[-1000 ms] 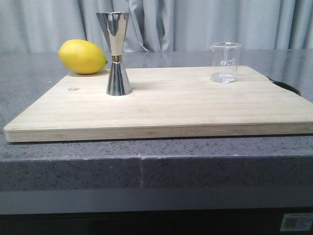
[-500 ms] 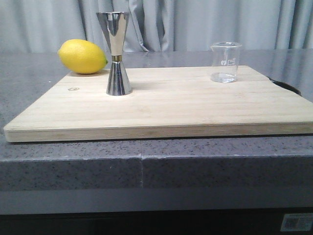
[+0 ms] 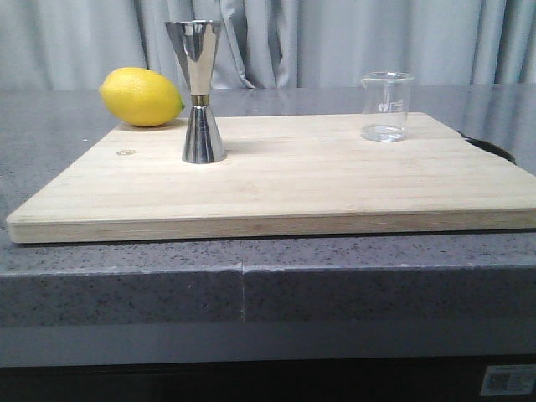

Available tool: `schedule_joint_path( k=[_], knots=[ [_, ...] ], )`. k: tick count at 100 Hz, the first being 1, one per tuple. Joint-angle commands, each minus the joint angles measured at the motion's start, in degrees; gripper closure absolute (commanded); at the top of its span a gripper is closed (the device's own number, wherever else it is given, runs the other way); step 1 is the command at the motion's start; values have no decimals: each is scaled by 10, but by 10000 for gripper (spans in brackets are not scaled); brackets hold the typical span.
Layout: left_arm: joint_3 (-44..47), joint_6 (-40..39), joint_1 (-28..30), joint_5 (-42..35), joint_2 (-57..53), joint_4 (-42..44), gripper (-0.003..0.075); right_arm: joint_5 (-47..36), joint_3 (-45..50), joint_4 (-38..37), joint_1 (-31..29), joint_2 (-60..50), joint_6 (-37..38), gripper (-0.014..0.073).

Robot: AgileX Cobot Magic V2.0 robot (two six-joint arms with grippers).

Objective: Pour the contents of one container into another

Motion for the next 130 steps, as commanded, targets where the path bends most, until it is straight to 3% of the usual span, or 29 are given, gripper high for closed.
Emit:
schedule_joint_path(
  k=[1, 130],
  knots=[
    [-15, 2, -4, -36, 1, 7, 731, 5, -16, -5, -2, 1, -1, 662],
    [-15, 2, -4, -46, 1, 2, 732, 5, -16, -5, -2, 1, -1, 662]
  ],
)
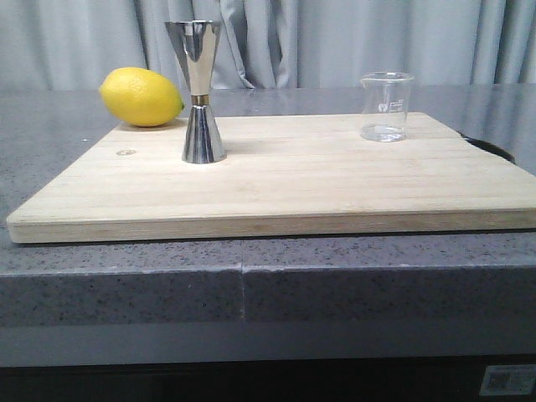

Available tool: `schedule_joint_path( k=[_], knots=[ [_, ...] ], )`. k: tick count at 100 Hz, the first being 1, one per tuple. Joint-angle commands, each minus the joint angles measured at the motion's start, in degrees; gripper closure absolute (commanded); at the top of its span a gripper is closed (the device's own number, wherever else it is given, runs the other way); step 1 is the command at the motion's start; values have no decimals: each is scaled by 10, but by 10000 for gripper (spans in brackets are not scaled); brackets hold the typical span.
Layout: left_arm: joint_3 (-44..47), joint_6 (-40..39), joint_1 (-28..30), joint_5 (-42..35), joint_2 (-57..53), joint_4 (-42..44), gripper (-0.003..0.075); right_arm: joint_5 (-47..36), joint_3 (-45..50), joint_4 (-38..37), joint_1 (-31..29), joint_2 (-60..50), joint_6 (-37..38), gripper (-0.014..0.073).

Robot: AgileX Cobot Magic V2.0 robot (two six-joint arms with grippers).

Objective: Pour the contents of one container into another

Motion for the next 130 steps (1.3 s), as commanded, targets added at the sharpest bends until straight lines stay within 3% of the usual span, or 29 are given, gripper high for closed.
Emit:
schedule_joint_path(
  k=[1, 61, 92, 130],
  knots=[
    [-15, 1, -4, -28, 1, 3, 732, 6, -16, -4, -2, 1, -1, 662],
    [-15, 1, -4, -35, 1, 2, 732, 6, -16, -4, -2, 1, -1, 662],
    [-15, 1, -4, -37, -5, -93, 732, 6, -16, -4, -2, 1, -1, 662],
    [-15, 1, -4, -33, -7, -120, 732, 6, -16, -4, -2, 1, -1, 662]
  ],
)
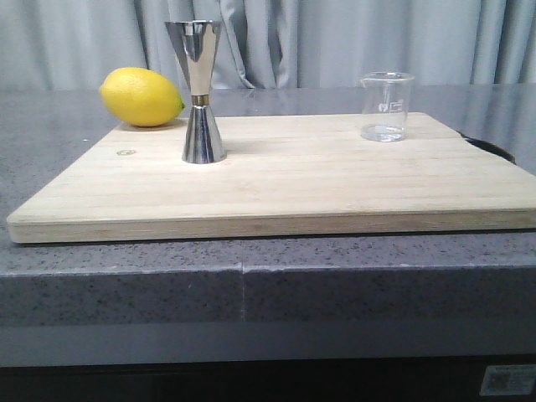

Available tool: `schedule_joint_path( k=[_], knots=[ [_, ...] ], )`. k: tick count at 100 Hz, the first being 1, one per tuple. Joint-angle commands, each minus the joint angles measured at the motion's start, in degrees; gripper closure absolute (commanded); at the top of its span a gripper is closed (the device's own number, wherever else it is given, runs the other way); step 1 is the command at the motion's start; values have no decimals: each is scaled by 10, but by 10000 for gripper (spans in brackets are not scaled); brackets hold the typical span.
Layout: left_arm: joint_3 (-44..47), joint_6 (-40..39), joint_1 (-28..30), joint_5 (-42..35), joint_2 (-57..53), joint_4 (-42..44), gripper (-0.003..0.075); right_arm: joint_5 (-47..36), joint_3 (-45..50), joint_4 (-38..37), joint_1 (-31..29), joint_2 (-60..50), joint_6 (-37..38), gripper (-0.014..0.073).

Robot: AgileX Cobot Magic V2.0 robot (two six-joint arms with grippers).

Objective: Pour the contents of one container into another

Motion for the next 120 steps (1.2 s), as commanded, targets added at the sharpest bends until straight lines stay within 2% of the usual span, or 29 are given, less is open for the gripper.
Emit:
schedule_joint_path(
  k=[1, 120],
  knots=[
    [-15, 1, -4, -23, -5, 2, 732, 6, -16, -4, -2, 1, -1, 662],
    [-15, 1, -4, -17, -5, 34, 732, 6, -16, -4, -2, 1, -1, 662]
  ],
)
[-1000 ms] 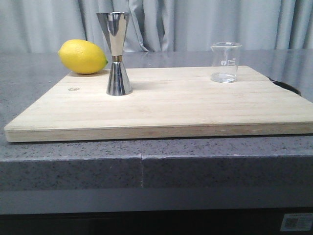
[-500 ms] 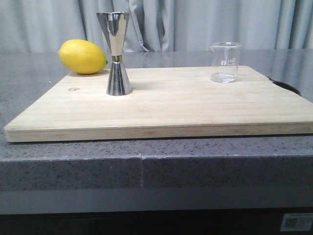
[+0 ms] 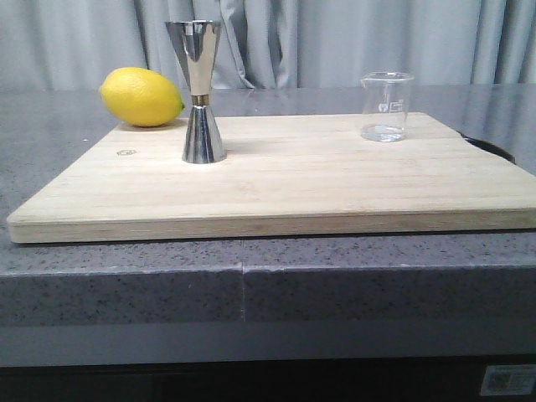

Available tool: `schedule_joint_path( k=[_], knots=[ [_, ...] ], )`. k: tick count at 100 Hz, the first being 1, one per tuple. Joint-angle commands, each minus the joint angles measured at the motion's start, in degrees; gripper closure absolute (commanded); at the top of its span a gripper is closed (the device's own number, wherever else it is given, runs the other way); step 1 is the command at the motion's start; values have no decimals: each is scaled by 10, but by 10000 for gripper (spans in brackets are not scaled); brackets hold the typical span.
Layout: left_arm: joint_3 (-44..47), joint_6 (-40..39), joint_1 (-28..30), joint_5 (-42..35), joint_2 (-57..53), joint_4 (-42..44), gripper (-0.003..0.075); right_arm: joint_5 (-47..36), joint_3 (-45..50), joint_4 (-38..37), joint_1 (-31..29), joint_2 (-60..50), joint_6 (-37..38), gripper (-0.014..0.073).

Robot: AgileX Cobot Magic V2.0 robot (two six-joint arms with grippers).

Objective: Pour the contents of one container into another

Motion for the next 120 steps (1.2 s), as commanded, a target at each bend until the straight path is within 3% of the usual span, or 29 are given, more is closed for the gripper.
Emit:
schedule_joint_path(
  k=[1, 22, 40, 71, 120],
  knots=[
    [-15, 1, -4, -18, -5, 8, 732, 6, -16, -4, -2, 1, -1, 662],
    [-15, 25, -4, -25, -5, -62, 732, 6, -16, -4, -2, 1, -1, 662],
    [-15, 141, -4, -25, -5, -157, 732, 6, -16, -4, -2, 1, -1, 662],
    [-18, 428, -4, -24, -5, -452, 732, 6, -16, -4, -2, 1, -1, 662],
    [-18, 457, -4, 29, -5, -449, 732, 6, -16, -4, -2, 1, -1, 662]
  ],
)
